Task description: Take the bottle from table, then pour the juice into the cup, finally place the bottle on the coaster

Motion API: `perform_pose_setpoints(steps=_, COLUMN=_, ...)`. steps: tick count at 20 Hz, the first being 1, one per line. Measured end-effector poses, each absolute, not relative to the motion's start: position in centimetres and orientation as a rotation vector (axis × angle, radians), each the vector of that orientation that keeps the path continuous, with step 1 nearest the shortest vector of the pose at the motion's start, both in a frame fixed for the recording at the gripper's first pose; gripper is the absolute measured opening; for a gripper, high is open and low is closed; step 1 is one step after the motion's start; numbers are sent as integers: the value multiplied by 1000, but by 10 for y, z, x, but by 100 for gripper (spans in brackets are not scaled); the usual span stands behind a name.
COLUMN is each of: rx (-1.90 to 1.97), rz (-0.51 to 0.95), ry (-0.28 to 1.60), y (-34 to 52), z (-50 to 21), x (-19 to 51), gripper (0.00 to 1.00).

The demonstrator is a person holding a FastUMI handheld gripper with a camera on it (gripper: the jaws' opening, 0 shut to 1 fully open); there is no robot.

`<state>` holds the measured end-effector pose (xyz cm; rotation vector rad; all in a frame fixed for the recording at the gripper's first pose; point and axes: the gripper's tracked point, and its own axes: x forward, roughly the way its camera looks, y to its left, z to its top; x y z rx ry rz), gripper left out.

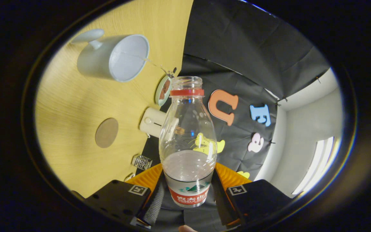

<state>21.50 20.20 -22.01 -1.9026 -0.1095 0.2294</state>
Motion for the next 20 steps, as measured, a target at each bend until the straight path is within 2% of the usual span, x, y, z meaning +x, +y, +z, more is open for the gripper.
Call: perform_pose_setpoints(steps=20, rx=-1969, rz=233, ry=-94, y=201, z=-216, x=216, gripper=76)
